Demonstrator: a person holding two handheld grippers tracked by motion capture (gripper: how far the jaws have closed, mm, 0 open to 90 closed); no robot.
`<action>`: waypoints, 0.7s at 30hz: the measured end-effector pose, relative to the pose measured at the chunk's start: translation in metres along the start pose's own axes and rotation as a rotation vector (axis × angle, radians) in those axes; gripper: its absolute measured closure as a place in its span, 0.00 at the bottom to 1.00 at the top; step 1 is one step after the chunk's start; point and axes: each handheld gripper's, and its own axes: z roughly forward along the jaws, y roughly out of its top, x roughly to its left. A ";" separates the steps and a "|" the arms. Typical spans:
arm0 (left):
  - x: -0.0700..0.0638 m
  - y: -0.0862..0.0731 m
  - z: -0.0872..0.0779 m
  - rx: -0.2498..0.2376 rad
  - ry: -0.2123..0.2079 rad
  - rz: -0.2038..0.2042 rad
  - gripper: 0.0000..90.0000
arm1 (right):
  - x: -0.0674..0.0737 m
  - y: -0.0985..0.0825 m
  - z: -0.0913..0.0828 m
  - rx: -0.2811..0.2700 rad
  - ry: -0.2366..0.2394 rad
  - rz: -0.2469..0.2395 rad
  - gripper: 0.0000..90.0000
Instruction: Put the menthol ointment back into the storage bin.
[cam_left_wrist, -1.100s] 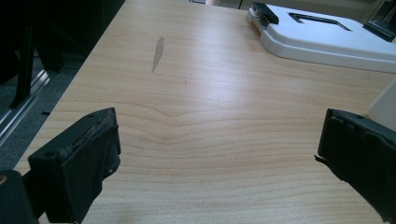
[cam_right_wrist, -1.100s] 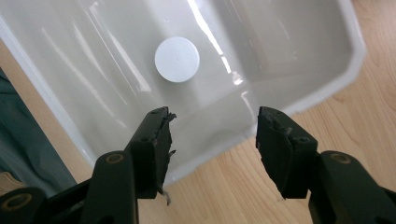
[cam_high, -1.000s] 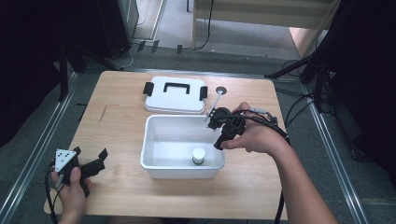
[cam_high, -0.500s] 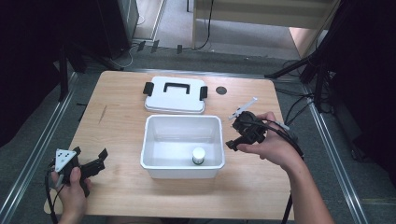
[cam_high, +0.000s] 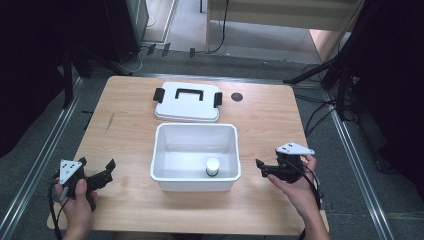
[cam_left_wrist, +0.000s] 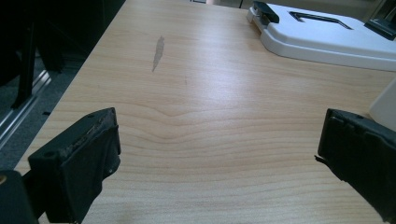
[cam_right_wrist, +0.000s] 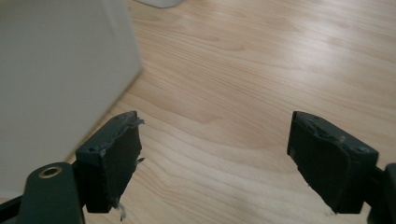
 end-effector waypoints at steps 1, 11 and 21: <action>0.000 0.000 0.000 -0.001 0.001 0.000 0.00 | -0.003 -0.008 0.000 -0.014 -0.012 0.016 0.19; 0.000 0.000 0.000 -0.004 0.004 -0.005 0.00 | -0.045 -0.068 -0.021 -0.086 -0.078 0.136 0.16; 0.000 0.000 0.001 0.005 0.001 0.000 0.00 | -0.059 -0.090 -0.031 -0.163 -0.084 0.230 0.17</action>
